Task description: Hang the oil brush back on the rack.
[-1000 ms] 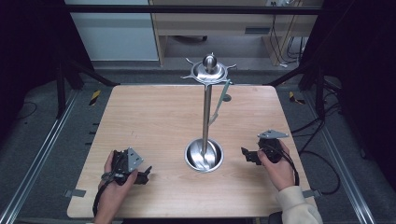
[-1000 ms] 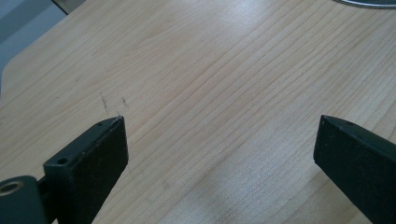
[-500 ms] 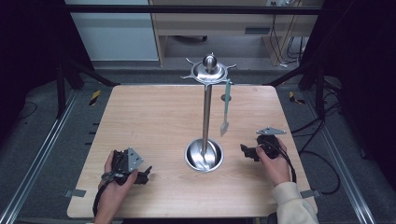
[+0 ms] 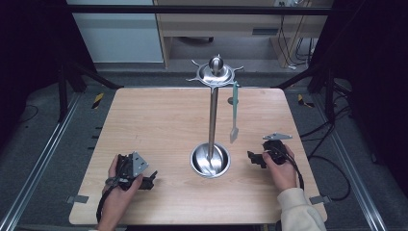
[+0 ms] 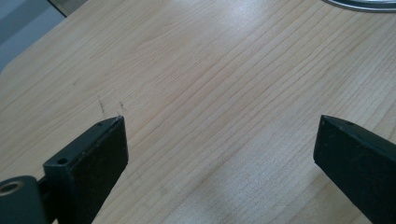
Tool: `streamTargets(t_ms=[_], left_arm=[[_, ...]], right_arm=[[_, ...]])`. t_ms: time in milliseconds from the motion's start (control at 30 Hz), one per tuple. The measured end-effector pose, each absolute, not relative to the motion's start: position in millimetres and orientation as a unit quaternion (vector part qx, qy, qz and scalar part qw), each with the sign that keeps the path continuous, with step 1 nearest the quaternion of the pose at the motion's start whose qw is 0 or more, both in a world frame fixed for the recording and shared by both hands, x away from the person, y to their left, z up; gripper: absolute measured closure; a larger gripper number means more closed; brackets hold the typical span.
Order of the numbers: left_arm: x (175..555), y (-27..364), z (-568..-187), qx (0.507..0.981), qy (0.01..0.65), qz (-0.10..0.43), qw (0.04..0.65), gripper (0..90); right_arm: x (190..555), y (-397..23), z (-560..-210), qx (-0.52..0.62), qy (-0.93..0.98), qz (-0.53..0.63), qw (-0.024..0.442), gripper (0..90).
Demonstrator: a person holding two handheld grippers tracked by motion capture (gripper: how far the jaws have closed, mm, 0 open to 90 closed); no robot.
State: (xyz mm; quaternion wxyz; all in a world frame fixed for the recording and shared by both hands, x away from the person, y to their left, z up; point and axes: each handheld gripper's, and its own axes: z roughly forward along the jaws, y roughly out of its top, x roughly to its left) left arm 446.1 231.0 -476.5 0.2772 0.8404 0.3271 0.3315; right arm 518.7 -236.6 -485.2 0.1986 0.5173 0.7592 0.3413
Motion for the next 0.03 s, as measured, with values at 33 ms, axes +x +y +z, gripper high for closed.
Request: streamTargets(t_ms=[33], left_arm=[[446.2, 230.9, -476.6, 0.841, 0.327, 0.331, 0.277, 2.7]], right_arm=[[517.8, -236.6, -485.1, 0.517, 0.76, 0.339, 0.202, 11.4]])
